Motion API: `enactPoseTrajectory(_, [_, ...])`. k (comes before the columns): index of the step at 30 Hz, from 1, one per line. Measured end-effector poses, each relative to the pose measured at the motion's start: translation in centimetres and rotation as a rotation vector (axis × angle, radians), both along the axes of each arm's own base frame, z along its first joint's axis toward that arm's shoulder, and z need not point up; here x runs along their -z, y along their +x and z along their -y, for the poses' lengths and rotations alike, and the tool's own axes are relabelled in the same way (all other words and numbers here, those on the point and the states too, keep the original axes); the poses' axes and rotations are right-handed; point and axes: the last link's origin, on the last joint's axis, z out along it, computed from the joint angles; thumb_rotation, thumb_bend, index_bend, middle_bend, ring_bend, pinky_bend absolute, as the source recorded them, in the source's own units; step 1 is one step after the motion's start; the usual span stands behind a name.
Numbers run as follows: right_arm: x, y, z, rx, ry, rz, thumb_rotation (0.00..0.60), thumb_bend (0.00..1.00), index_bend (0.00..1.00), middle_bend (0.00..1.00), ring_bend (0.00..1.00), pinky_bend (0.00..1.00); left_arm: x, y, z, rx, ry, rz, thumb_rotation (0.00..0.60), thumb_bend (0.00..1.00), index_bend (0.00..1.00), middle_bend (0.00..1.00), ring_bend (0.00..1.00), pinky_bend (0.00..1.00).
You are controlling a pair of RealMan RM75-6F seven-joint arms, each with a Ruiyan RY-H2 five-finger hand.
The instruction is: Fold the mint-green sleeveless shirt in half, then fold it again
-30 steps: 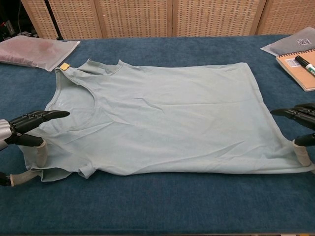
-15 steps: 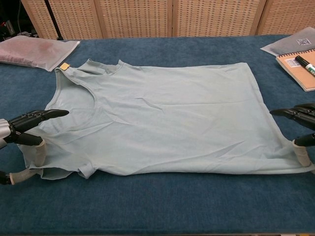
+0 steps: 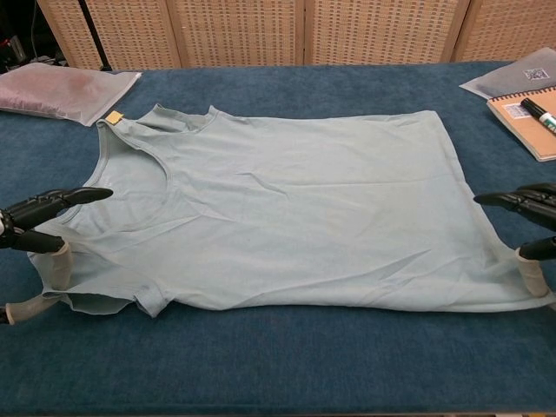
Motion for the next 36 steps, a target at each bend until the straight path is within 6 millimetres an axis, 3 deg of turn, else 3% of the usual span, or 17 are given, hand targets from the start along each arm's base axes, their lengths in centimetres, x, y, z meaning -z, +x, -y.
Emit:
enactPoseTrajectory(23, [-1.2,1.3,-1.8,-0.029,0.158,0.086,0.600,0.52,0.67,0.00,0.00,0.00,-2.2,-0.3,2.0,0.063,-0.049,-0.008,0.600,0.49,0.75,0.00,0.00,0.00])
enactPoseTrajectory(36, [-2.4,2.2,-4.2,-0.087,0.269,0.084,0.600,0.51,0.67,0.00,0.00,0.00,-4.0,-0.4,4.1,0.115,-0.095,-0.020,0.600,0.50,0.76,0.00,0.00,0.00])
